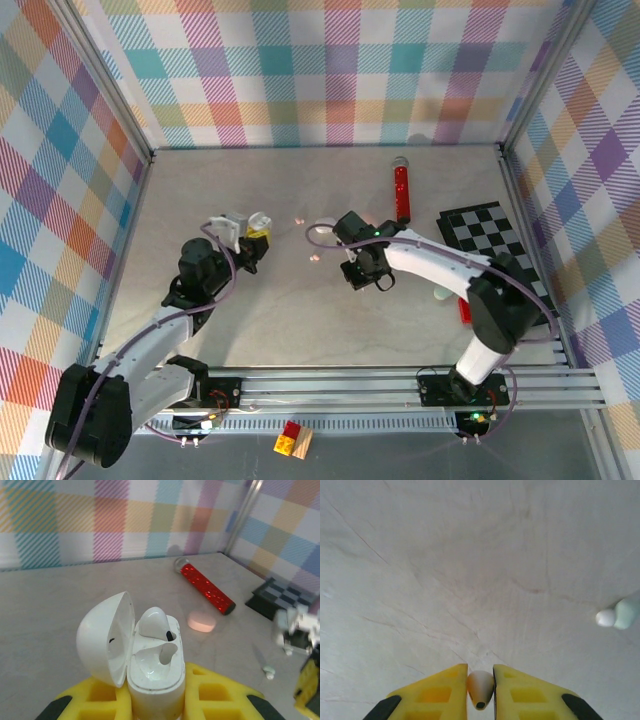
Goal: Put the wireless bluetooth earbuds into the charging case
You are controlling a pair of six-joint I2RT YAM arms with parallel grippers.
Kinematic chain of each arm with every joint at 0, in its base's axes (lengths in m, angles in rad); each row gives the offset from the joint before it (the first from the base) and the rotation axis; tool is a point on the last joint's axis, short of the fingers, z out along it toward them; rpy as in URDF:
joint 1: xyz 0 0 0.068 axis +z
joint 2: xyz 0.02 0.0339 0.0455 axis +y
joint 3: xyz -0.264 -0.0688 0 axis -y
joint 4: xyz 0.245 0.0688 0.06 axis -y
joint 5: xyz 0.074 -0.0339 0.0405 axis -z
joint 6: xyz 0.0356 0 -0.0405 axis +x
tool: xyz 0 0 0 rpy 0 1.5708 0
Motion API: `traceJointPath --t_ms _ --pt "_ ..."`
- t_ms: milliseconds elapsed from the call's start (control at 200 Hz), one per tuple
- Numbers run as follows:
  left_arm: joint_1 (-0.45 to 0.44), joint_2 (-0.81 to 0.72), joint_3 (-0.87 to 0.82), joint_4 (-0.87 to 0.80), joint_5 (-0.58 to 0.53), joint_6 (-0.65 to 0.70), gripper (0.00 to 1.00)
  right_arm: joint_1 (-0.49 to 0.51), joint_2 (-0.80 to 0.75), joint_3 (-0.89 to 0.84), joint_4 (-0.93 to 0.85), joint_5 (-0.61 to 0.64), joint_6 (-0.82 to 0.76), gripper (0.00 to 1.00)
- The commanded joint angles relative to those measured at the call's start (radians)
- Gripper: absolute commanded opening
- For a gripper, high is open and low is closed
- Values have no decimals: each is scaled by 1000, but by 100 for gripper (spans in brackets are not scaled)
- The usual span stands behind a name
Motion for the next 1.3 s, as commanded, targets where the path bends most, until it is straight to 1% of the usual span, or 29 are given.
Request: traceJointPath --t_ms 0,115,255,465,580,845,1295 --pt "-72 25 22 61 -30 133 11 -7 -93 -38 160 14 -19 16" --pt "-145 72 43 65 -33 216 11 -15 -182 -71 249 -9 -27 14" --pt "-226 146 69 83 -66 267 11 -28 -285 -109 336 -62 -25 15" --pt "-339 256 131 76 -109 352 11 -36 -383 -161 431 -146 -1 14" --pt "-383 303 161 78 -122 381 11 -40 -421 -180 469 -186 16 14" --pt "-422 365 214 92 -84 389 11 -51 -448 -214 517 -205 36 13" --pt "-443 371 224 83 -56 388 11 -58 -441 -232 570 -241 54 13"
